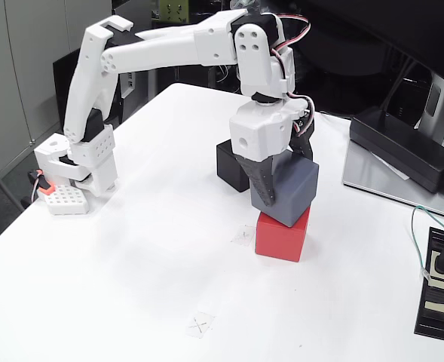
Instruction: Stack the three blocks in an ordered color.
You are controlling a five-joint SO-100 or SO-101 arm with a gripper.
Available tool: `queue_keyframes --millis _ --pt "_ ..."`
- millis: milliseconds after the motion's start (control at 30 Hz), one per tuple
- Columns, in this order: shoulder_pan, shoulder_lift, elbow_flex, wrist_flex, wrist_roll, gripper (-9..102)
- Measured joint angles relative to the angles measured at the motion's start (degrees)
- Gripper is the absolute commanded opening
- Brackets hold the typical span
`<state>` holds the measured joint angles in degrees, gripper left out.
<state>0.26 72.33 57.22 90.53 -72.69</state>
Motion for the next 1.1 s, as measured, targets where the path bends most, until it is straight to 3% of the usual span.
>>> queue_keyframes --millis 700,1100 --pt "0.0 0.0 0.0 0.0 0.0 34" --pt "0.0 0.1 0.0 0.0 0.0 34"
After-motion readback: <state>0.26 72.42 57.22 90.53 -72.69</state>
